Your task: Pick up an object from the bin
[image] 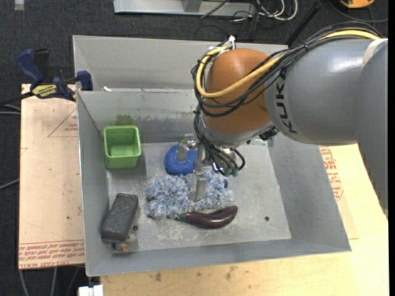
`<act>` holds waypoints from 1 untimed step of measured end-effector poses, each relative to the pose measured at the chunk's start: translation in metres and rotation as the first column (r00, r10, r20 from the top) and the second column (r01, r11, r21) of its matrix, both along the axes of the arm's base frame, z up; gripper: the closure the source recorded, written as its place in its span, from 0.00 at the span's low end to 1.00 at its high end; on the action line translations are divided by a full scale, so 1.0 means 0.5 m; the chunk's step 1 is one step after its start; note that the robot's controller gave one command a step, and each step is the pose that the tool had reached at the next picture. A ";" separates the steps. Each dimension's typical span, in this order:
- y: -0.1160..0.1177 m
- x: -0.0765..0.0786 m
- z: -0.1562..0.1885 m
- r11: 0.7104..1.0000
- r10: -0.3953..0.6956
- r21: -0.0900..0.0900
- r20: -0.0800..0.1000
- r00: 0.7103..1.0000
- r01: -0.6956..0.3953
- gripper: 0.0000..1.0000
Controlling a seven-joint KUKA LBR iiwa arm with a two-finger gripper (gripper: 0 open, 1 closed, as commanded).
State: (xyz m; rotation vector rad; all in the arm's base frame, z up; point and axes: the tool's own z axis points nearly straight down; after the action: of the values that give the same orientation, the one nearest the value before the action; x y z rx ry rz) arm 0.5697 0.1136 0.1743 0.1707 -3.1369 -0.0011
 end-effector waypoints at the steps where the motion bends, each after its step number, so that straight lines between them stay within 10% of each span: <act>1: 0.003 -0.001 -0.025 1.000 -0.032 0.001 -0.001 1.000 0.032 0.00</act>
Offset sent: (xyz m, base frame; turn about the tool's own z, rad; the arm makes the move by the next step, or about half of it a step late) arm 0.0036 0.0039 -0.0800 -0.0706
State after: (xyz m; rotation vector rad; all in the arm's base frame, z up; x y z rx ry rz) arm 0.5694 0.1153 0.1616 0.1211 -3.1383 -0.0024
